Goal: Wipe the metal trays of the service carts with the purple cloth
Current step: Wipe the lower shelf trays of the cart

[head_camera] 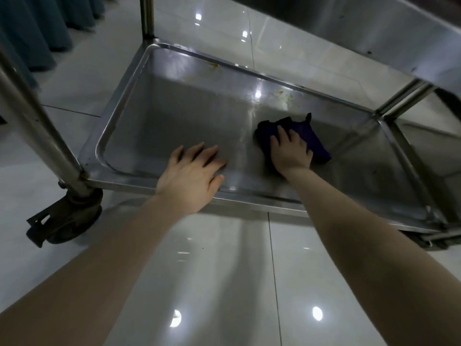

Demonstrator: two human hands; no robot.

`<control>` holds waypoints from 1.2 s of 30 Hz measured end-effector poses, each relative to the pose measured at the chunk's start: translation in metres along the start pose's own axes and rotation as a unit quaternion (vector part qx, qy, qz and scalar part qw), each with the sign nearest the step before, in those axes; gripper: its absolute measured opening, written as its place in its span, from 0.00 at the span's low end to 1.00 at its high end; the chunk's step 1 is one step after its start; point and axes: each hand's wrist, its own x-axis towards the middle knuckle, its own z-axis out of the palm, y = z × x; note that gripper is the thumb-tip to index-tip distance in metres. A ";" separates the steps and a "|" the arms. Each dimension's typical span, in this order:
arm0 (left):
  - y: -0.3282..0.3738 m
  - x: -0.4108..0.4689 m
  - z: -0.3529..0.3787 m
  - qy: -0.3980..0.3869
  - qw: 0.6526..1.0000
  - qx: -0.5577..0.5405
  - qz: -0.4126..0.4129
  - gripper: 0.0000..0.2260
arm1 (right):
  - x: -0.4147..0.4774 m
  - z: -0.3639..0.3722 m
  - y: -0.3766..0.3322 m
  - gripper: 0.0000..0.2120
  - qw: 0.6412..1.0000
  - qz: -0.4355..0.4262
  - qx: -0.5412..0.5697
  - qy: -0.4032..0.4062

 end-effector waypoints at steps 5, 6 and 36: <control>0.002 0.000 -0.001 0.003 1.000 -0.012 -0.001 0.18 | -0.110 -0.004 0.022 0.25 0.974 -0.201 -0.108 -0.004; 0.001 0.001 -0.001 0.002 1.000 -0.014 0.001 0.18 | -0.126 -0.008 0.029 0.26 0.969 -0.220 -0.115 -0.007; 0.096 0.057 -0.012 -0.198 0.973 0.079 -0.092 0.31 | 0.025 -0.026 0.150 0.25 0.993 -0.084 0.034 -0.072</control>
